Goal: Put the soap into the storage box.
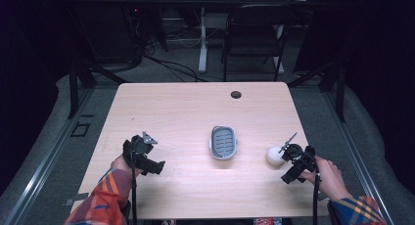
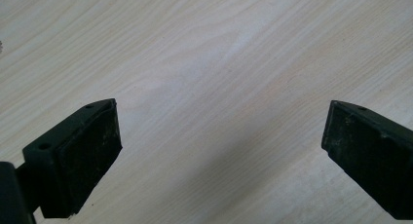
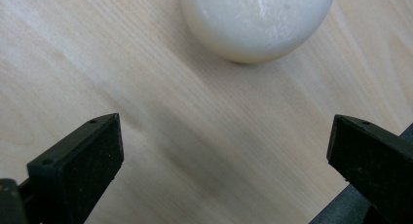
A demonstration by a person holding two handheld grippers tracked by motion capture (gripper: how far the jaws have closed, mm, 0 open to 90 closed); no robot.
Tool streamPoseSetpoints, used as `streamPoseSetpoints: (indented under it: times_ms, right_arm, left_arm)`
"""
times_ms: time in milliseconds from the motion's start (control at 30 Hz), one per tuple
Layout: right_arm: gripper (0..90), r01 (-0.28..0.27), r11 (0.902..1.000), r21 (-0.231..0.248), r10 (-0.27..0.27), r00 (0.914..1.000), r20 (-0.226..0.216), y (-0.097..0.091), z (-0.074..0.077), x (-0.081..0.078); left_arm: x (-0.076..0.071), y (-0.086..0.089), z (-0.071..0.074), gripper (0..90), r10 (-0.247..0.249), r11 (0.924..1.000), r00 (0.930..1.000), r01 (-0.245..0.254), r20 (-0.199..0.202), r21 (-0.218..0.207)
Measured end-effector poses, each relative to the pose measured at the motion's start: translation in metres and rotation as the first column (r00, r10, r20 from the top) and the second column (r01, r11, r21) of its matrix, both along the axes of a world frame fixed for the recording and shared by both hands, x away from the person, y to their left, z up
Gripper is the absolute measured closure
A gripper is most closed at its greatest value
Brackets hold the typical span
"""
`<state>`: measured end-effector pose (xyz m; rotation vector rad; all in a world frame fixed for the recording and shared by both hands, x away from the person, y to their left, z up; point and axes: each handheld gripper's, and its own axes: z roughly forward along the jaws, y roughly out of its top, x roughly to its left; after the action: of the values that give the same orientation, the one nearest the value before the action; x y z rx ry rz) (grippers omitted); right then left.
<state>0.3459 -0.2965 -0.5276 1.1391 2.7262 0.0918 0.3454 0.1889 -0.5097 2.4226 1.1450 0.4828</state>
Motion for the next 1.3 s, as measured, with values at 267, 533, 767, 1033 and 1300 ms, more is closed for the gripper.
streamPoseSetpoints:
  times_ms: [267, 533, 767, 1033, 1300]
  right_arm:
    - [0.0, -0.005, 0.9996, 0.028, 0.004, 0.9998, 0.021, 0.006, -0.001, 0.009]
    - [0.0, 0.000, 0.9996, 0.028, -0.001, 0.9999, 0.014, 0.004, 0.003, 0.020]
    - [0.0, 0.027, 0.9974, 0.067, -0.029, 0.9991, 0.030, 0.001, 0.003, 0.027]
    - [0.0, 0.047, 0.9955, 0.083, -0.049, 0.9984, 0.028, 0.003, 0.002, 0.037]
    - [0.0, 0.033, 0.9958, 0.085, -0.034, 0.9994, 0.010, 0.011, 0.001, 0.044]
  left_arm:
    - [0.000, 0.000, 0.000, 0.9, -0.005, 1.0000, 0.9999, 0.005, -0.010, 0.001]
    - [0.000, -0.001, -0.001, 0.9, -0.003, 1.0000, 1.0000, 0.003, -0.008, 0.007]
    - [0.000, -0.001, -0.002, 0.9, -0.003, 1.0000, 0.9999, 0.003, -0.010, 0.004]
    - [0.000, -0.002, -0.002, 0.8, -0.005, 1.0000, 1.0000, 0.005, -0.007, 0.005]
    - [0.000, -0.002, -0.002, 0.8, -0.009, 0.9999, 0.9999, 0.009, -0.010, 0.009]
